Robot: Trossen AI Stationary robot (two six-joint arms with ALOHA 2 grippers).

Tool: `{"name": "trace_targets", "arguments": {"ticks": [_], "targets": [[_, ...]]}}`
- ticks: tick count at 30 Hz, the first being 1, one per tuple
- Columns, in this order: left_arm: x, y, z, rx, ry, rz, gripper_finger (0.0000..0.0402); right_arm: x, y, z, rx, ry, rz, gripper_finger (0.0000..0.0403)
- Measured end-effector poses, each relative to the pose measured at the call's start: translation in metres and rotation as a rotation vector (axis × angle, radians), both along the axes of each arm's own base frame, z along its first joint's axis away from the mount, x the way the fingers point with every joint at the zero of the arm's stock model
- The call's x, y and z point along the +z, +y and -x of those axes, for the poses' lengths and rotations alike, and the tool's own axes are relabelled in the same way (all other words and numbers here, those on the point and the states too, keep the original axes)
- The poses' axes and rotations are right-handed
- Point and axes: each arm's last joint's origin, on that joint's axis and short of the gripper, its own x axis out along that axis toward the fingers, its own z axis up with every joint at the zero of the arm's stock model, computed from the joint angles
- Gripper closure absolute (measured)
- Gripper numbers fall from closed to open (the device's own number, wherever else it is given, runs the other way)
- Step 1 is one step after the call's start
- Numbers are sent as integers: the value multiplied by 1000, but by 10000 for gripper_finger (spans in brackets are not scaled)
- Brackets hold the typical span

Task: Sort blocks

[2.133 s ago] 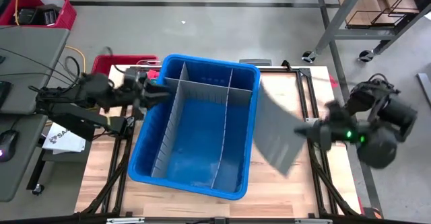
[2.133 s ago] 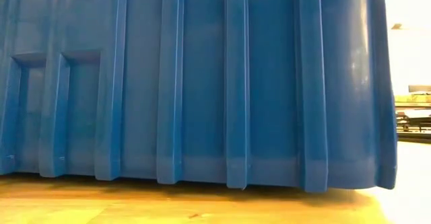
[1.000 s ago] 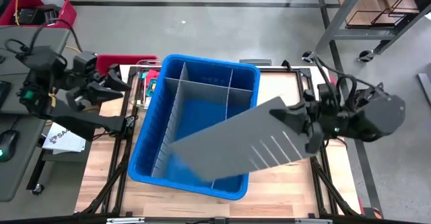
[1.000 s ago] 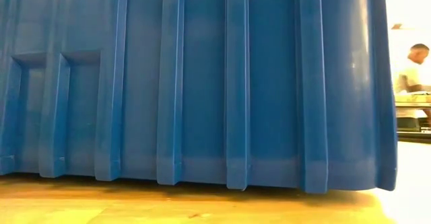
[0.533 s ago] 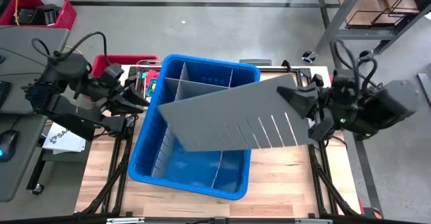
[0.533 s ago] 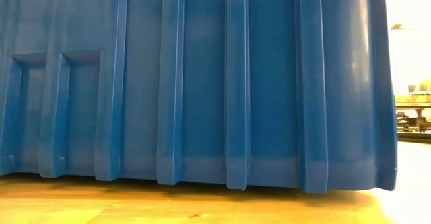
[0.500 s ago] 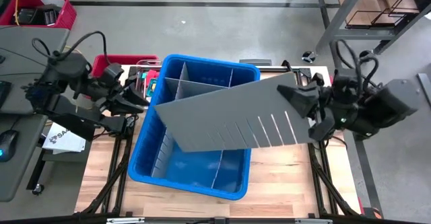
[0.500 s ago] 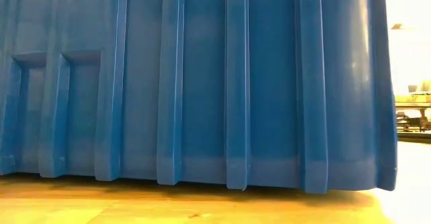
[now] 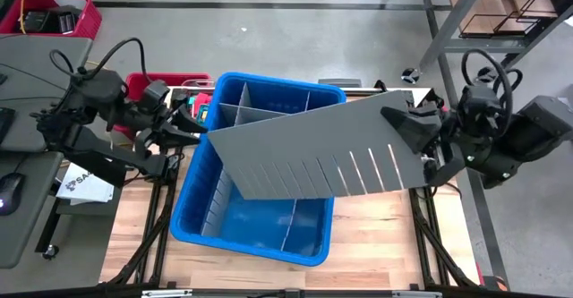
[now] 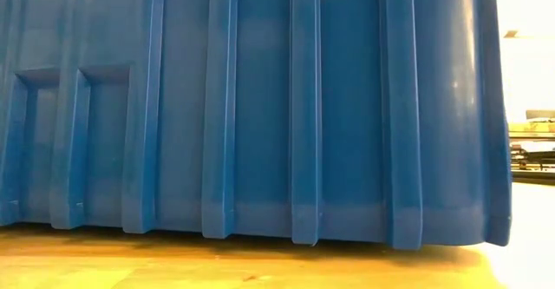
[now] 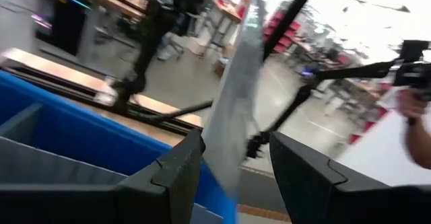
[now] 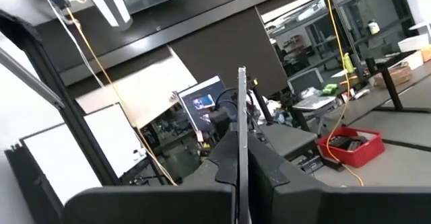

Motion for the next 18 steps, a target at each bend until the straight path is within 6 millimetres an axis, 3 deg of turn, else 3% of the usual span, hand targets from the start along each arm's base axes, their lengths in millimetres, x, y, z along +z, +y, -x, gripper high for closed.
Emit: {"name": "trace_targets", "arguments": {"ticks": [8, 18], "targets": [[2, 6, 1, 191, -38, -138, 227, 8, -5, 10, 1, -39, -4, 403], [7, 1, -15, 80, -91, -22, 227, 11, -7, 13, -18, -44, 42, 403]]}}
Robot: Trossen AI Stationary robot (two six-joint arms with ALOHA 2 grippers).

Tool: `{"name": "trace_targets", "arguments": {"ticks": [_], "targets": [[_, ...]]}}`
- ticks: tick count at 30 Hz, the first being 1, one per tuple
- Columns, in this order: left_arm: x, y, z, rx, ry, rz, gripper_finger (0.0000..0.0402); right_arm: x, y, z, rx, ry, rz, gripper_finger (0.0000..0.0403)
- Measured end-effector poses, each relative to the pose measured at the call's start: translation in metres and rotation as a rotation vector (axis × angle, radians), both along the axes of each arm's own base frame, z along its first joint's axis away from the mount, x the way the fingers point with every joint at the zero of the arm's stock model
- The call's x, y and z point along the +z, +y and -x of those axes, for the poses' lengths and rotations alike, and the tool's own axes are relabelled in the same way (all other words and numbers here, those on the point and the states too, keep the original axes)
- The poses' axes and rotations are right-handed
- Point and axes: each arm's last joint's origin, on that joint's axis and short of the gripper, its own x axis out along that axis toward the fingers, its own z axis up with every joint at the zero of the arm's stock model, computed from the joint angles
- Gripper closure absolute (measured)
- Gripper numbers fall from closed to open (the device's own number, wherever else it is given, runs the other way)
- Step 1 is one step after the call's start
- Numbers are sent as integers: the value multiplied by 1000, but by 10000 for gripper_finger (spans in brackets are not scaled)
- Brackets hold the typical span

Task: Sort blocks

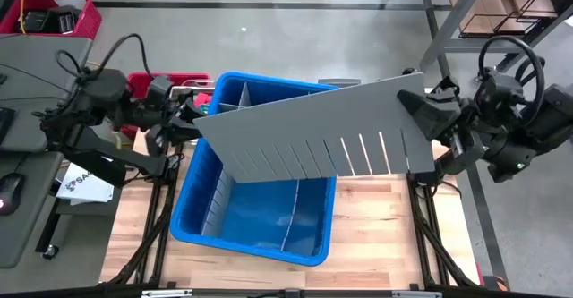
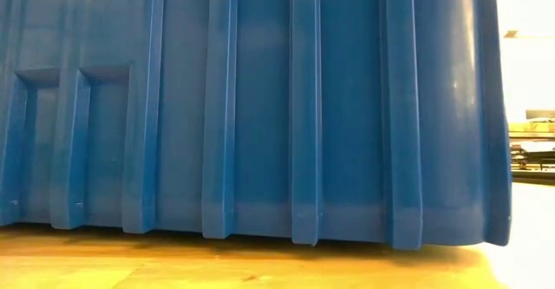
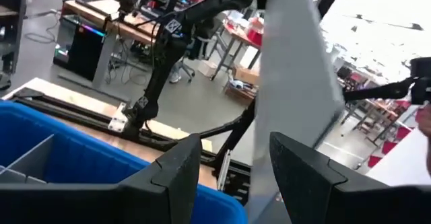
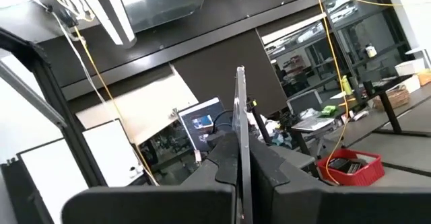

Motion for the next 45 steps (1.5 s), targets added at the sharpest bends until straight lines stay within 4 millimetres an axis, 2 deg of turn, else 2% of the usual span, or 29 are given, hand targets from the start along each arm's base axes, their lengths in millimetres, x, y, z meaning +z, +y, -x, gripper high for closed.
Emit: {"name": "trace_targets", "arguments": {"ticks": [4, 7, 12, 18, 25, 30, 41, 45], "targets": [[3, -1, 0, -36, -29, 3, 227, 2, -1, 3, 1, -8, 9, 403], [8, 0, 10, -23, -77, -22, 227, 5, -1, 8, 3, -21, 18, 403], [15, 6, 32, 101, -135, -48, 227, 10, -2, 15, -10, -34, 46, 403], [17, 7, 40, 112, -156, -31, 227, 12, -4, 16, -27, -38, 71, 403], [13, 5, 15, 111, -104, -25, 227, 13, -7, 14, -23, -60, 86, 403], [15, 2, -3, 82, -136, -21, 227, 13, -9, 12, -26, -68, 93, 403], [10, -1, -30, 53, -121, -45, 227, 14, -8, 12, -11, -86, 99, 403], [13, -2, -34, 31, -168, -119, 230, 12, -6, 10, -7, -75, 103, 403]]}}
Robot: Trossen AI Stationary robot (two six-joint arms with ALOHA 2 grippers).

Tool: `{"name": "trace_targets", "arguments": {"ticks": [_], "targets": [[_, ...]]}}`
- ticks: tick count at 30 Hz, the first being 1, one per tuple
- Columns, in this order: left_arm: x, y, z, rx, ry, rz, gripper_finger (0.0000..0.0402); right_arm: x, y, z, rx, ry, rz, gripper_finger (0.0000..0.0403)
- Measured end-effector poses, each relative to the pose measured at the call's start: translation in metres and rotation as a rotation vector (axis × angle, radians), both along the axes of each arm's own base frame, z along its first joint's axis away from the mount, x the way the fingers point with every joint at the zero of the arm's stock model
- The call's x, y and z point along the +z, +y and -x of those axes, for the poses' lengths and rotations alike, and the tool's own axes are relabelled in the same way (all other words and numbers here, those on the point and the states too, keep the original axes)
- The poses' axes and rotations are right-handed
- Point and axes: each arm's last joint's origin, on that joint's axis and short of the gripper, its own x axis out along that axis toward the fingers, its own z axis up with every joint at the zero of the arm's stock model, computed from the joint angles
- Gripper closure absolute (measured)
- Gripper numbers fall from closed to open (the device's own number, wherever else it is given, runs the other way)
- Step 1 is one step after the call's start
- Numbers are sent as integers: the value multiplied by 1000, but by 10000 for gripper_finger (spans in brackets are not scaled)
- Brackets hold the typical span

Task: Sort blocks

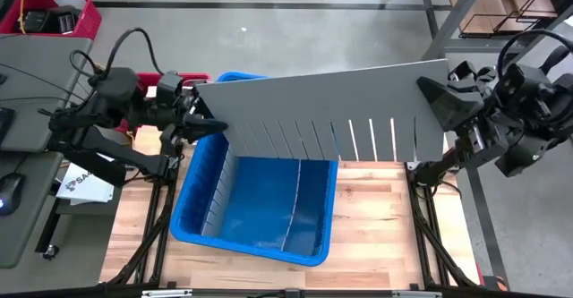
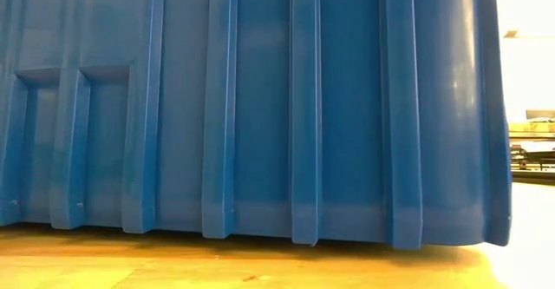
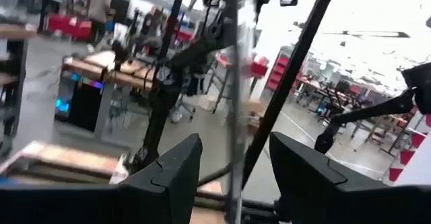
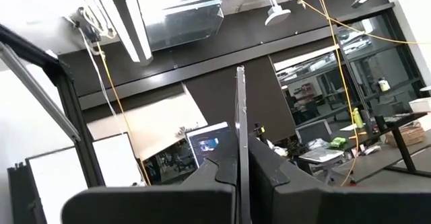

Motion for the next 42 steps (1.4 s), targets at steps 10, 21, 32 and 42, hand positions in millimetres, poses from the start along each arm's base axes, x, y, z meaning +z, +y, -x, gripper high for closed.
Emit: {"name": "trace_targets", "arguments": {"ticks": [10, 21, 32, 42], "targets": [[13, 4, 9, 75, -129, -88, 390, -22, 12, -29, 23, 114, -53, 403], [15, 12, 45, 80, -123, -83, 401, -21, 0, -40, 8, 86, -50, 403], [24, 17, 93, 172, -210, 19, 309, -10, -14, -21, -8, 33, -65, 403], [15, 12, 67, 47, -109, 32, 227, -1, -16, -15, 30, -61, -9, 403]]}}
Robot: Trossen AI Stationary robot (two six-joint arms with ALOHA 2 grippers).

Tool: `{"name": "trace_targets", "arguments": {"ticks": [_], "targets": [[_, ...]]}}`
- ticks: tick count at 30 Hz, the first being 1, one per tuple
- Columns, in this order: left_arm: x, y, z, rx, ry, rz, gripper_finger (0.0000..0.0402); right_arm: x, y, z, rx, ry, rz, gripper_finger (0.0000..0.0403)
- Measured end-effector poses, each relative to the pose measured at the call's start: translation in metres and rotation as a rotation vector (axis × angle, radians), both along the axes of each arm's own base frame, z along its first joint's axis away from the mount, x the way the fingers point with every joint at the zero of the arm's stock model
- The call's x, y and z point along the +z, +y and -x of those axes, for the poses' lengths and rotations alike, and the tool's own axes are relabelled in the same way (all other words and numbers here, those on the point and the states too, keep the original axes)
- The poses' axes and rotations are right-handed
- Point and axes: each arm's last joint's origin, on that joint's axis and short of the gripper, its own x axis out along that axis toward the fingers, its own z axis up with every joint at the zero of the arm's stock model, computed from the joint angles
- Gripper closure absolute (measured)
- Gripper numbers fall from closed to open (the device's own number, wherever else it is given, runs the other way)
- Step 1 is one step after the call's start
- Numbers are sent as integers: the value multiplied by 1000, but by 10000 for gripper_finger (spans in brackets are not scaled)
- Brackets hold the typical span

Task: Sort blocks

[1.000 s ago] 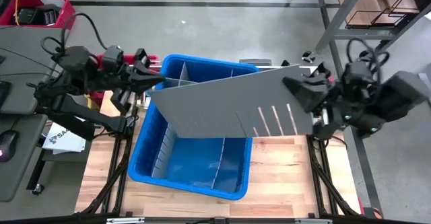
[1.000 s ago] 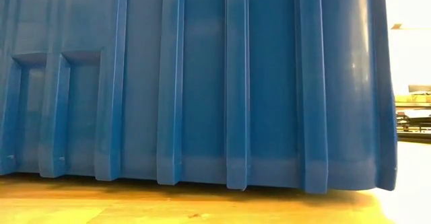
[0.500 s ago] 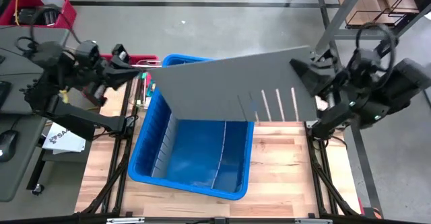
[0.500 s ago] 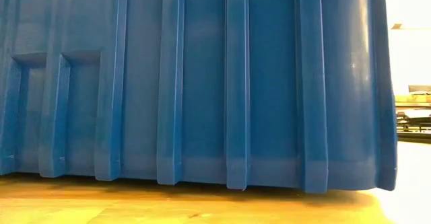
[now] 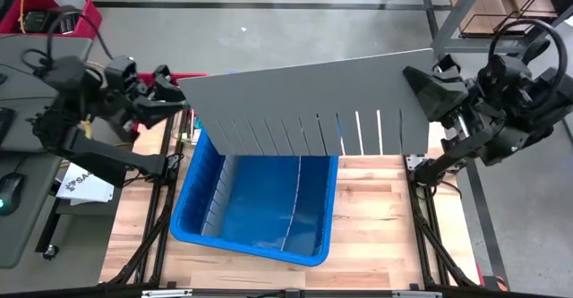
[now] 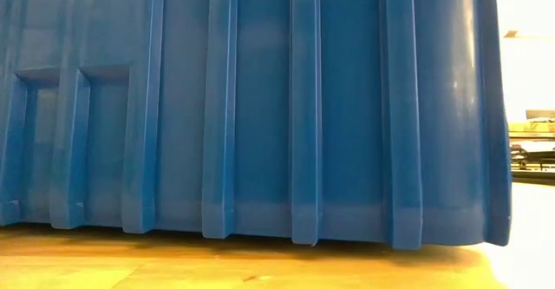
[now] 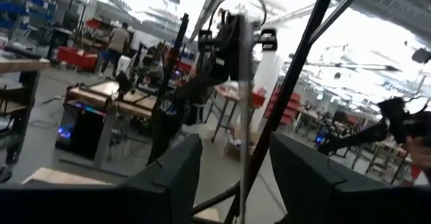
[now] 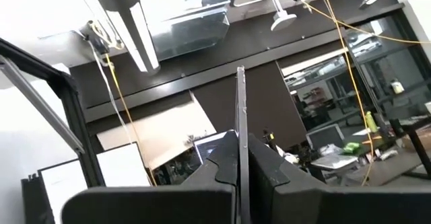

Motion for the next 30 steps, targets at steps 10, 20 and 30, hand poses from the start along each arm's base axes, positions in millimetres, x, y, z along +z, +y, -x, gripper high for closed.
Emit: {"name": "trace_targets", "arguments": {"ticks": [10, 20, 30], "targets": [[-6, -1, -29, -6, 54, 11, 226, 1, -1, 2, 0, -3, 28, 403], [-6, -4, -54, -52, 25, -83, 288, 1, -1, 2, -3, 6, 42, 403], [9, -2, -45, -14, -40, -112, 397, -5, 2, -2, 34, 59, 33, 403]]}}
